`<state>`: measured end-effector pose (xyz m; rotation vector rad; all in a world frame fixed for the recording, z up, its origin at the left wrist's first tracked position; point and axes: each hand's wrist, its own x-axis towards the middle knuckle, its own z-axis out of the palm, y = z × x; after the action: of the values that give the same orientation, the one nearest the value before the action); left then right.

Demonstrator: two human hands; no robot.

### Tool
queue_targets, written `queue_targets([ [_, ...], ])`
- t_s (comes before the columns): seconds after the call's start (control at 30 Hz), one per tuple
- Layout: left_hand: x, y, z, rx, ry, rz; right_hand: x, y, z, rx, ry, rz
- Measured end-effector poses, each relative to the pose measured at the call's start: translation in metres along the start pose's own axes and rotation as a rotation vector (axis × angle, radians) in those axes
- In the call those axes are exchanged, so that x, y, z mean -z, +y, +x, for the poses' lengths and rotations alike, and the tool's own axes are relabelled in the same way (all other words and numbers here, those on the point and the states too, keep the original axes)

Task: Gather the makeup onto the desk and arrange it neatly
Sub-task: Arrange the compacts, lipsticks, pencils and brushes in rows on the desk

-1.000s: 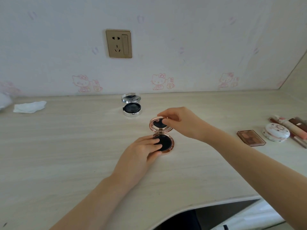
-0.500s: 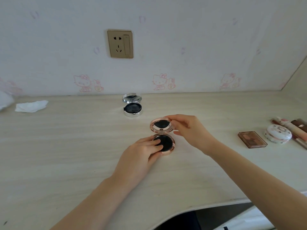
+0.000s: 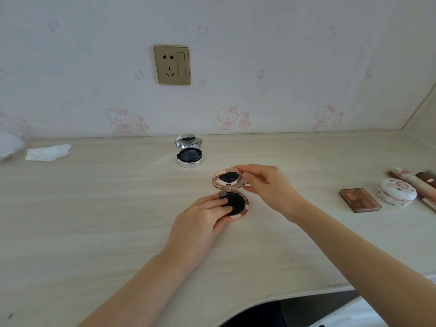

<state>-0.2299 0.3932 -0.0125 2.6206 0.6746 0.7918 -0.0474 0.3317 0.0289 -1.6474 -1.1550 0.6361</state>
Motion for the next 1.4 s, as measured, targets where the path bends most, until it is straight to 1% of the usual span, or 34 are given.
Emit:
queue_targets([
  [0.13,0.001,0.001,-0.001,-0.001,-0.009,-0.012,0.001,-0.003,-0.003,0.003,0.0,-0.022],
  [0.2,0.002,0.001,-0.001,0.027,-0.004,-0.077,0.001,-0.002,-0.006,0.003,0.029,-0.042],
  [0.3,0.006,-0.001,-0.001,0.106,0.067,-0.238,-0.002,0.006,-0.018,-0.004,0.129,-0.151],
  [0.4,0.009,-0.003,0.0,0.184,0.126,-0.239,-0.011,0.016,-0.037,-0.004,0.141,-0.244],
  [0.47,0.009,-0.004,0.001,0.203,0.12,-0.208,-0.015,0.02,-0.047,0.006,0.133,-0.333],
  [0.6,0.006,-0.004,0.0,0.172,0.087,-0.119,-0.022,0.021,-0.061,0.021,0.11,-0.481],
  [0.77,0.003,-0.005,-0.002,0.162,0.058,-0.107,-0.029,0.016,-0.065,0.148,0.072,-0.659],
  [0.87,0.002,-0.006,-0.001,0.156,0.021,-0.077,-0.032,0.017,-0.062,0.177,0.05,-0.807],
  [0.93,0.002,-0.004,0.0,0.137,-0.001,-0.035,-0.031,0.018,-0.059,0.174,0.048,-0.831],
  [1.2,0.003,-0.001,0.024,-0.033,0.016,0.262,-0.026,0.025,-0.032,0.152,0.048,-0.85],
  [1.4,-0.006,-0.01,0.056,-0.117,0.054,0.383,-0.02,0.03,0.005,0.119,0.067,-0.856],
])
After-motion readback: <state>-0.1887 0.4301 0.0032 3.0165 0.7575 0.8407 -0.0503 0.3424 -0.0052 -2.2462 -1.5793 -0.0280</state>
